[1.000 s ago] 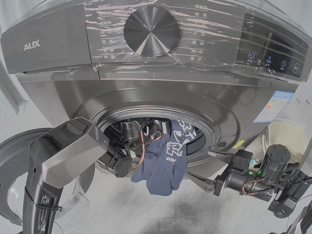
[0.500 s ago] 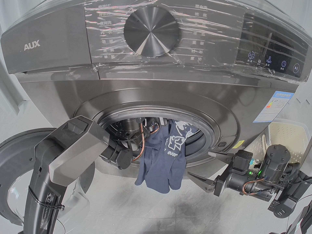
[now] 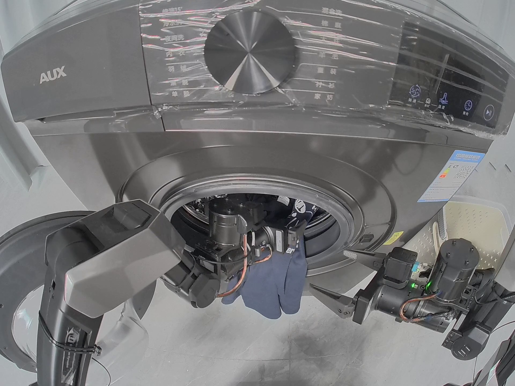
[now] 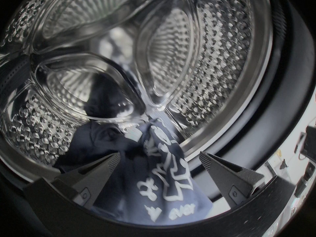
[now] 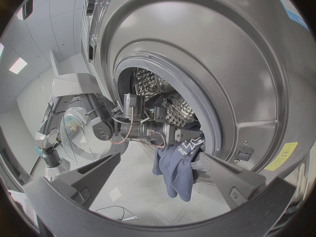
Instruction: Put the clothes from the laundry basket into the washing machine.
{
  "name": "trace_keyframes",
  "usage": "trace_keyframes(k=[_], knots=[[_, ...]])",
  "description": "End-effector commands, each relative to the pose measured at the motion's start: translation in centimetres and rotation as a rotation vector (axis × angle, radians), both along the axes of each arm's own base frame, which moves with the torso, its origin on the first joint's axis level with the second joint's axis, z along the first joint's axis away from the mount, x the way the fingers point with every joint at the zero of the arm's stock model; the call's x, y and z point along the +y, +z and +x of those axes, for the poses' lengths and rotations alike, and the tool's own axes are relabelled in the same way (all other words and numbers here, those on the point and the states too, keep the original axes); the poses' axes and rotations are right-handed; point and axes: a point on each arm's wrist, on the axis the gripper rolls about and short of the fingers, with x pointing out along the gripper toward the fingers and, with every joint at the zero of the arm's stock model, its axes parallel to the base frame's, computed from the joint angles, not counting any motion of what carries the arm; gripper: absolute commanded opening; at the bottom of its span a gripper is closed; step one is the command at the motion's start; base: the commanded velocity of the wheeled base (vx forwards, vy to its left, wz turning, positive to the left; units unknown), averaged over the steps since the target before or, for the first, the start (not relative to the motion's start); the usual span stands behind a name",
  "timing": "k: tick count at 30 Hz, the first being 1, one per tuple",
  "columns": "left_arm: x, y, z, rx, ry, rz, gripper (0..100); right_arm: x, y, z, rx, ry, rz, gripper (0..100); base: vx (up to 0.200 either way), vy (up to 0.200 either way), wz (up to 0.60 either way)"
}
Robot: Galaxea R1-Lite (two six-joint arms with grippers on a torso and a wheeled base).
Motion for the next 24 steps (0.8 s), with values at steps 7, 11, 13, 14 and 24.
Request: trace_keyframes(k=[7,11,13,14,24], knots=[[-0.6,-1.1,-1.7,0.04,-0.045,0.044,100,0.0,0.1,0.0,-0.003,0.001,0.001,100,0.0,0.0,0.0],[-0.5,-2.2,-1.6,0.049,-0.045,0.071,100,0.1,0.1,0.0,-0.002,0.003,0.002,100,0.0,0.0,0.0],[-0.5,-2.2,-1.5,0.053,-0.047,0.072,100,0.1,0.1,0.0,-0.003,0.003,0.001,100,0.0,0.0,0.0],[-0.6,-2.4,-1.5,0.058,-0.045,0.076,0,0.1,0.1,0.0,-0.003,0.003,0.001,100,0.0,0.0,0.0],[-0.9,-2.6,-0.1,0.039,-0.021,0.058,0,0.1,0.0,0.0,-0.002,0.003,0.002,100,0.0,0.0,0.0]])
